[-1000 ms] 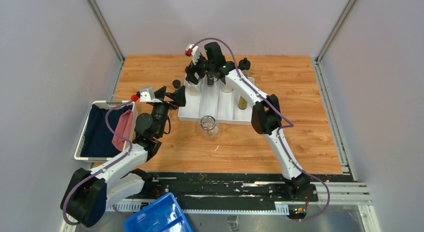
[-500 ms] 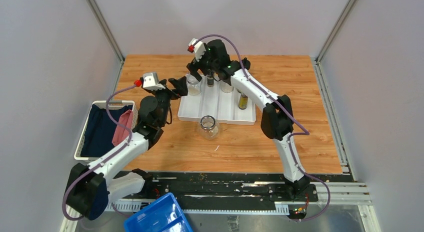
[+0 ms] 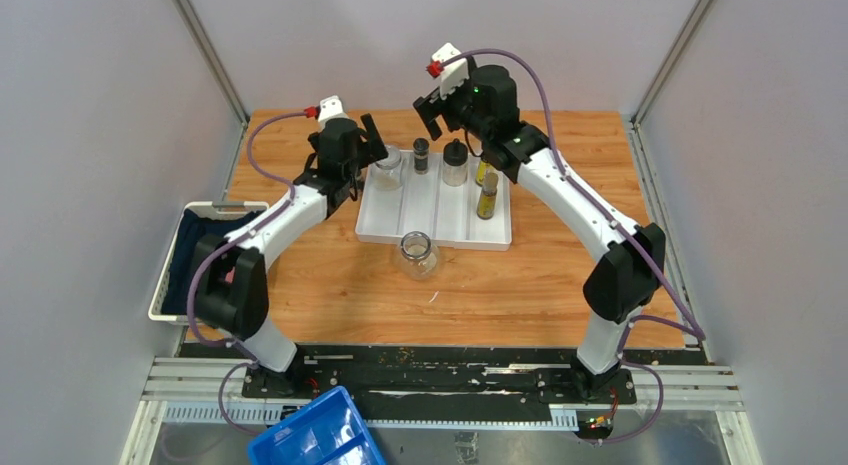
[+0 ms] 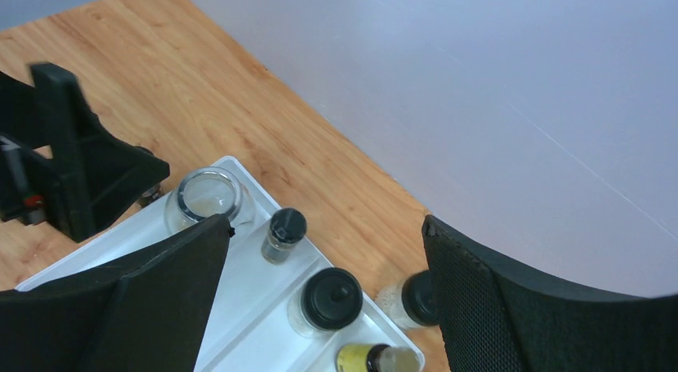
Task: Organize the condiment bottles
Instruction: Pick up the bottle from the center of the board.
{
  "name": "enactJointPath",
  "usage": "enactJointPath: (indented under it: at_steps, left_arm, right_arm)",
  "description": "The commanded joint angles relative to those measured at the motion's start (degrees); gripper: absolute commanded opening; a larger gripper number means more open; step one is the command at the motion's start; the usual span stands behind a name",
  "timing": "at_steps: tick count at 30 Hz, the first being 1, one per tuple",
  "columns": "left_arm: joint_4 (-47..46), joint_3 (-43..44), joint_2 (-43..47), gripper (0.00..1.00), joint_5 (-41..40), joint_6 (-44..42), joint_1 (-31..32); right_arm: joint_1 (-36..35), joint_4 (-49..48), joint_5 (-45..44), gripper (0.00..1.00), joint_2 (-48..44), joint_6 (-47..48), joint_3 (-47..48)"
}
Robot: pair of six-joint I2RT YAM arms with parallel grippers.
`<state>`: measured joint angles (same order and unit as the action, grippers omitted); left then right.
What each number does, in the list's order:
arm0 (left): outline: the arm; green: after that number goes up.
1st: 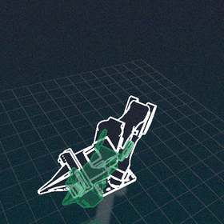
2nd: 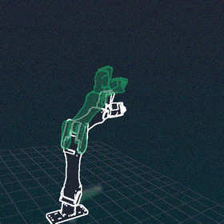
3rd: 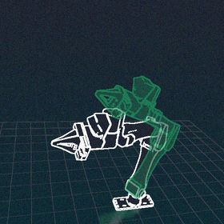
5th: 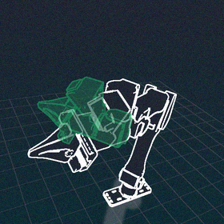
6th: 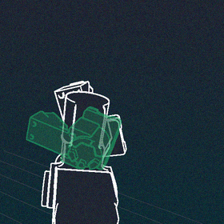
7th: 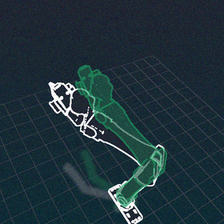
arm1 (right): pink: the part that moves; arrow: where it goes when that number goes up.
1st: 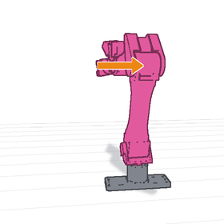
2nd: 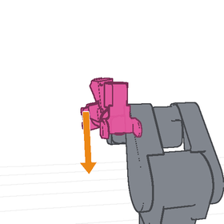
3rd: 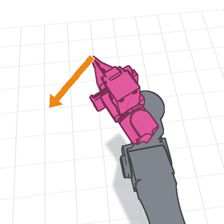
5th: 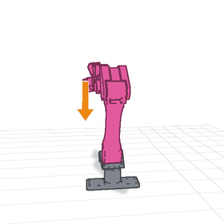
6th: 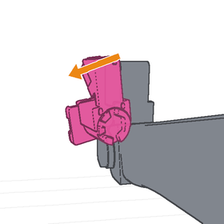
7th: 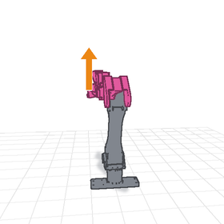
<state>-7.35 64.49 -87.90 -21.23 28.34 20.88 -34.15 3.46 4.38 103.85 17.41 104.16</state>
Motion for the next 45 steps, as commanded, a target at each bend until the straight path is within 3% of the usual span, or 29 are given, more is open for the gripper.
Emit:
enactJointPath:
  at_steps: [1,23,31,36,45]
  left_arm:
    - [13.3,5.4,-7.5,0.98,1.5,2.2,-1.8]
    - [14.1,7.1,-13.2,0.94,5.5,3.1,-6.2]
    - [14.6,8.6,-14.6,0.85,6.3,2.0,-7.1]
    - [15.5,10.0,-16.0,0.71,6.9,1.1,-7.6]
    - [17.2,11.9,-17.9,0.69,8.0,0.2,-7.8]
  right_arm:
    - [1.6,-3.0,-1.8,0.93,-4.9,-2.2,-4.9]
    - [1.6,-4.8,-2.2,0.95,-4.5,-0.8,-6.4]
    - [1.7,-5.8,-2.7,0.95,-4.6,-0.7,-7.2]
    - [1.6,-6.3,-3.4,0.95,-5.0,-0.5,-7.8]
    - [1.6,-7.5,-4.3,0.95,-5.8,0.1,-9.6]
